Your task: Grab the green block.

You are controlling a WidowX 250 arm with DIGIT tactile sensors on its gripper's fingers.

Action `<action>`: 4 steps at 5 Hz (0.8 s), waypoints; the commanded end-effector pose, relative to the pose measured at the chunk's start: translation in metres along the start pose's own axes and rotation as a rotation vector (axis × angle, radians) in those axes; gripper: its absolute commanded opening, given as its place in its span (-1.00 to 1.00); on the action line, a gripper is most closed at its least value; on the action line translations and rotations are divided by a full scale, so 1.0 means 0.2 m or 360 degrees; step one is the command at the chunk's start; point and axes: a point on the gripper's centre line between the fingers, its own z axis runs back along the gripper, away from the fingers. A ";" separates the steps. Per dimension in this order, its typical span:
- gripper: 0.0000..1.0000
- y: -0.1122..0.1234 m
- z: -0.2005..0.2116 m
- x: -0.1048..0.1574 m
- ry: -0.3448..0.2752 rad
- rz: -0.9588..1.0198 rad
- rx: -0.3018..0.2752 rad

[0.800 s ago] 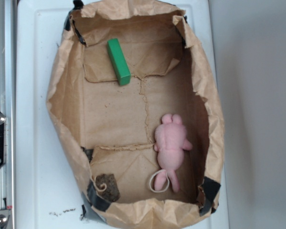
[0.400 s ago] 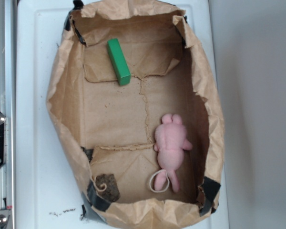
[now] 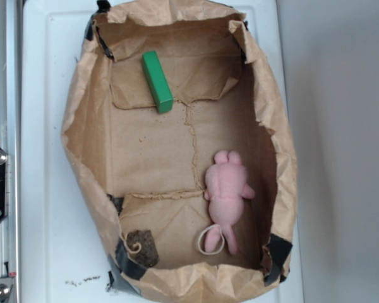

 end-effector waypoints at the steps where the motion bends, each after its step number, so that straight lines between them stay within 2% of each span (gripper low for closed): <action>1: 1.00 -0.01 0.07 0.01 -0.0093 0.0036 -0.0008; 3: 1.00 0.13 -0.11 0.29 -0.0110 0.0094 0.0030; 4: 1.00 0.17 -0.22 0.44 -0.0107 0.0086 0.0078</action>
